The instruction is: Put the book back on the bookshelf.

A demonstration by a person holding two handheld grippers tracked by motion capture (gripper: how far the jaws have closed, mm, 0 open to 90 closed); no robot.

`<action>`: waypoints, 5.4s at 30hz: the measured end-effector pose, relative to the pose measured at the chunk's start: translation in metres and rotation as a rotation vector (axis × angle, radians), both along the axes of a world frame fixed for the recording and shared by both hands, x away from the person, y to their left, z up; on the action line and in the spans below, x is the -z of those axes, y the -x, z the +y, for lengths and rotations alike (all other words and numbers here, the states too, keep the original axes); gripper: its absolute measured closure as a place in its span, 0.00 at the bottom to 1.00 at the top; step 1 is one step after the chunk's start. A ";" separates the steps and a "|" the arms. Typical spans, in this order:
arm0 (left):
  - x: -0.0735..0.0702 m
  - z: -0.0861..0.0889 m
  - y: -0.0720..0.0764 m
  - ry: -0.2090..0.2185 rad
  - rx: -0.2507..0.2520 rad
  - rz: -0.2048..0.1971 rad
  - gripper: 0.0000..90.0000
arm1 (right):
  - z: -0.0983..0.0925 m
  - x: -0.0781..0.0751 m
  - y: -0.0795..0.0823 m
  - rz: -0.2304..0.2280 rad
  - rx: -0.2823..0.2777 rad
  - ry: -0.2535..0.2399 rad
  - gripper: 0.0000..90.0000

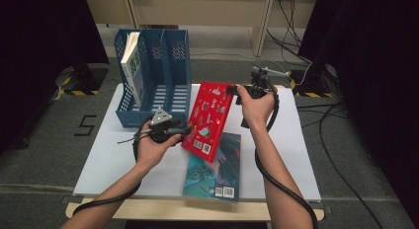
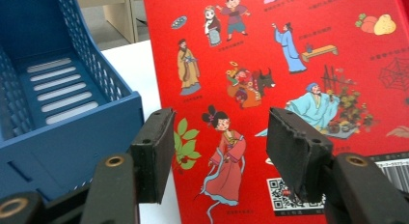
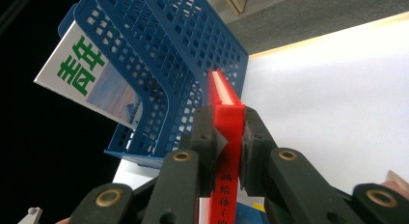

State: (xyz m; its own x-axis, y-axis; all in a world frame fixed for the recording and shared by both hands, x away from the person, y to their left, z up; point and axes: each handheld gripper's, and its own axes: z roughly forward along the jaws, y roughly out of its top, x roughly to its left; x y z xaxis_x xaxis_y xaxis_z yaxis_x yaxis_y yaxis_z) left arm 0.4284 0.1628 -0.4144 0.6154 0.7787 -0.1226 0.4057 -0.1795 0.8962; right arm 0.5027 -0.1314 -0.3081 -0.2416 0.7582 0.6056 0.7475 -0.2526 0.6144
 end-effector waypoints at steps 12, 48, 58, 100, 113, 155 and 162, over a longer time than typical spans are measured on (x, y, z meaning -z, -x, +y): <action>-0.007 -0.010 -0.002 0.007 0.019 -0.011 0.47 | 0.000 -0.003 -0.002 -0.019 0.017 0.008 0.89; -0.046 -0.066 -0.001 0.052 0.126 -0.069 0.38 | 0.016 -0.018 0.004 -0.117 0.069 0.067 0.89; -0.054 -0.079 -0.006 0.026 0.116 -0.093 0.35 | 0.022 -0.022 0.006 -0.146 0.085 0.089 0.89; -0.055 -0.105 -0.022 -0.179 -0.025 -0.150 0.33 | 0.049 -0.025 0.016 -0.171 0.117 0.149 0.88; -0.054 -0.100 -0.018 -0.194 -0.064 -0.143 0.38 | 0.056 -0.028 0.023 -0.165 0.100 0.154 0.86; -0.066 -0.005 0.001 -0.152 -0.110 -0.119 0.87 | 0.040 -0.030 0.044 -0.257 -0.030 0.071 0.67; -0.062 0.014 0.010 -0.131 -0.095 -0.104 0.87 | 0.021 -0.010 0.042 -0.212 0.002 0.096 0.67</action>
